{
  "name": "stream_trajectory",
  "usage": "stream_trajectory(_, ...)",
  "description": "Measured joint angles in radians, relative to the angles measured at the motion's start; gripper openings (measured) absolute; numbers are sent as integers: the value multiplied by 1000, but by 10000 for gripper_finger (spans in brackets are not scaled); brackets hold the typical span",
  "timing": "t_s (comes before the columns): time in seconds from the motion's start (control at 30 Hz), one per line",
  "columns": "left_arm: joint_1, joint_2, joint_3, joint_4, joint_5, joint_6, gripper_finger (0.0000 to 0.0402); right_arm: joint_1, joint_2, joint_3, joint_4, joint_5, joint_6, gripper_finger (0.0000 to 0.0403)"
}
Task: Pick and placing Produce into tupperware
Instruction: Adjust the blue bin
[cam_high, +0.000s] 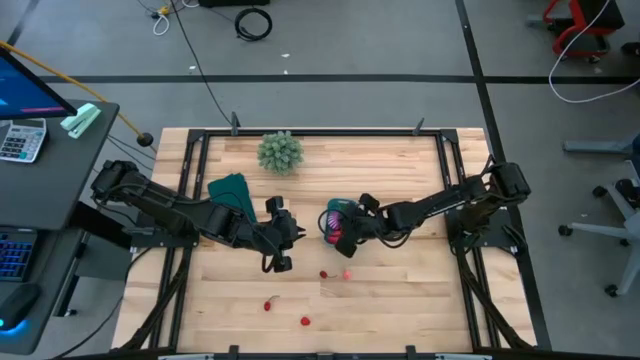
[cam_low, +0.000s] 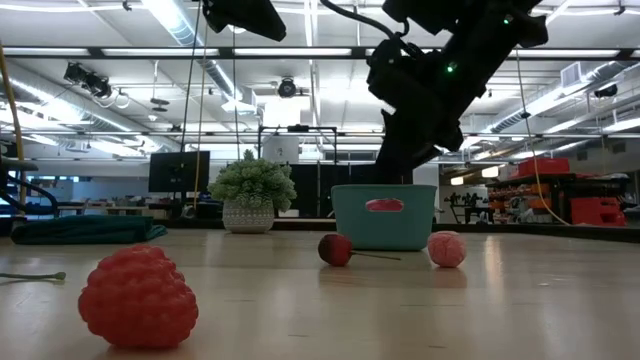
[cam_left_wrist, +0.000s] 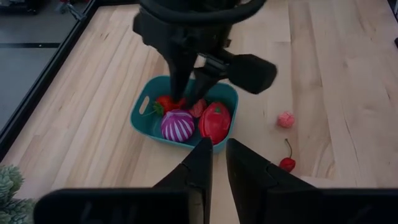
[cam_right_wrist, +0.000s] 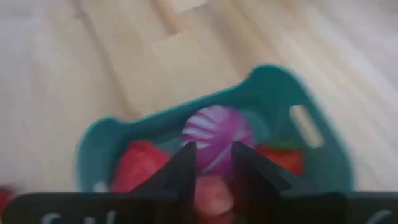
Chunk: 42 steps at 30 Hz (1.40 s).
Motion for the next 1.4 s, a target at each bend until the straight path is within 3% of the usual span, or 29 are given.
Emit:
stream_trajectory(0.23,0,0,0,-1,0,0,59,38,-18,0,13,-323,105,147)
stream_trajectory(0.33,0,0,0,-4,0,0,62,105,-26,0,15,-392,138,152)
stream_trajectory(0.47,0,0,0,-5,0,0,58,222,-28,0,16,-339,138,153)
stream_trajectory(0.77,0,0,0,3,0,-4,54,401,-25,0,22,13,112,150)
stream_trajectory(1.1,0,0,0,3,0,-16,53,483,6,0,54,18,275,142)
stream_trajectory(1.4,0,0,0,1,0,-19,59,482,151,0,73,18,346,145)
